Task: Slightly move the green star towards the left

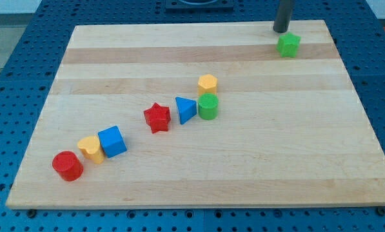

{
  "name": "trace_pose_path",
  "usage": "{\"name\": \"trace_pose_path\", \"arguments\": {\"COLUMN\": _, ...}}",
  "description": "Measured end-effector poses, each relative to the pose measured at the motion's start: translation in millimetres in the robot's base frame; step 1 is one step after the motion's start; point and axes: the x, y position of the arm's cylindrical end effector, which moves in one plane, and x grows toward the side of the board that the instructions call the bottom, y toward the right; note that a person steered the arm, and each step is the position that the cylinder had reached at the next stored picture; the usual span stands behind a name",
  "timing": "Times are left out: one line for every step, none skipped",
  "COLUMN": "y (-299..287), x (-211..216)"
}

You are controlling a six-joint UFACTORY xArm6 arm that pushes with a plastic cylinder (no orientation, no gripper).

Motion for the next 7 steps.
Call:
{"name": "trace_pose_path", "arguments": {"y": 0.0, "x": -0.2}}
{"name": "trace_pose_path", "arguments": {"y": 23.1, "x": -6.7}}
{"name": "trace_pose_path", "arguments": {"y": 57.9, "x": -6.7}}
{"name": "trace_pose_path", "arguments": {"y": 57.8, "x": -5.4}}
{"name": "trace_pose_path", "arguments": {"y": 57.2, "x": 10.7}}
{"name": "trace_pose_path", "arguments": {"y": 56.1, "x": 60.7}}
{"name": "trace_pose_path", "arguments": {"y": 55.9, "x": 66.8}}
